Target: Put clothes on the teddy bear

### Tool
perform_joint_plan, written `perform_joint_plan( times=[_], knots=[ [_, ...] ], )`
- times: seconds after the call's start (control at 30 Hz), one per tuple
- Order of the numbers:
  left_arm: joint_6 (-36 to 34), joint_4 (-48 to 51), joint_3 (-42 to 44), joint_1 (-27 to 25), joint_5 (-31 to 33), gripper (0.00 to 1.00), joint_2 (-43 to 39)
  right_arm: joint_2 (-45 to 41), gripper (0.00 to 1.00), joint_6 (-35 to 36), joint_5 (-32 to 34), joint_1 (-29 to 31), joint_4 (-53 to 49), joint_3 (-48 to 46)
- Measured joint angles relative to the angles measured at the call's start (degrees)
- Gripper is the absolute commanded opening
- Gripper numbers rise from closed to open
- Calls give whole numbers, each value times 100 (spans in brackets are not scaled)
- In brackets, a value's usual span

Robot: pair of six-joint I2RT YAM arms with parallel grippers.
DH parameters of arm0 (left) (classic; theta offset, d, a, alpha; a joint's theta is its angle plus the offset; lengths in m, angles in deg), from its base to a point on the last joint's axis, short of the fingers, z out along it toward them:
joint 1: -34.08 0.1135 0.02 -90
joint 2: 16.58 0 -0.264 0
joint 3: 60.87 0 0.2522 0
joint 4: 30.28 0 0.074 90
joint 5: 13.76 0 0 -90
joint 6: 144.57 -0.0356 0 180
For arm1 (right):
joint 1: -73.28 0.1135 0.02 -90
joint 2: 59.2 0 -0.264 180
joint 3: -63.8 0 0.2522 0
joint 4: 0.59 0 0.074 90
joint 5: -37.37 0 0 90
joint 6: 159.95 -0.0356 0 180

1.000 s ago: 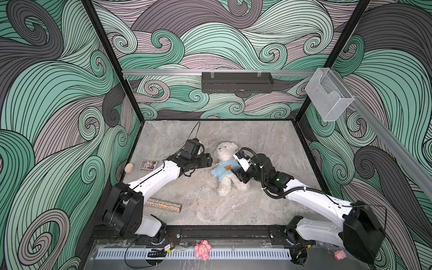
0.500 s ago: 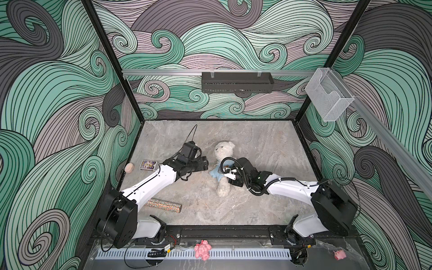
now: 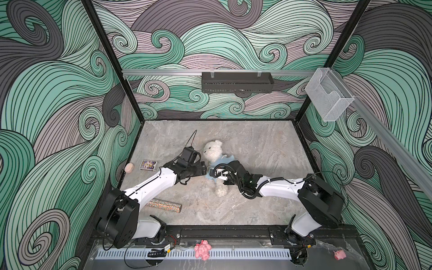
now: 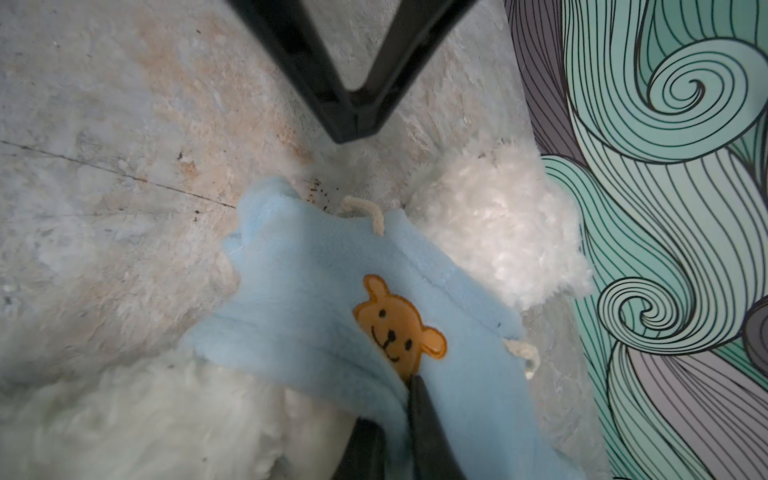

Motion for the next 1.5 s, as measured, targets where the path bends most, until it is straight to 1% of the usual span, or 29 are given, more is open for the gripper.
perform_joint_plan(
  times=[0.07,0.17,0.33,0.47,0.6,0.7,0.83,0.93,1.0,1.1,1.2,1.3,1.4,1.5],
  knots=[
    [-2,-129,68,0,-33,82,-44,-7,3,-286,-2,-31,-98,22],
    [-105,-656,389,-37,-240,83,-236,-85,1,-1010,-179,-146,-494,149],
    [-538,-1445,848,-533,-302,85,-531,-503,0,-2514,-817,-396,-1029,240],
    [-1106,-1814,841,-918,-162,86,-540,-688,0,-3589,-1379,-514,-1416,350],
    [-1746,-1856,654,-1187,120,87,-310,-688,0,-4328,-1845,-564,-1670,455],
    [-2179,-1838,435,-1309,356,87,-26,-688,0,-4730,-2151,-625,-1770,457],
    [-2579,-1799,315,-1353,577,87,192,-688,0,-5149,-2496,-811,-1768,457],
    [-2822,-1757,310,-1355,599,87,249,-688,0,-5372,-2728,-942,-1775,459],
    [-2959,-1722,310,-1355,645,86,256,-688,0,-5451,-2872,-1012,-1823,485],
    [-3062,-1700,289,-1355,903,83,264,-688,0,-5473,-3049,-1073,-1867,575],
    [-3067,-1725,219,-1357,1147,82,321,-688,0,-5464,-3217,-1102,-1864,625],
    [-3001,-1777,146,-1355,1250,83,435,-688,0,-5466,-3405,-1108,-1814,619],
    [-2774,-1945,68,-1333,1257,83,680,-688,0,-5469,-3554,-1130,-1663,595],
    [-2387,-2153,68,-1220,1158,83,850,-688,0,-5464,-3650,-1185,-1515,514]
  ],
)
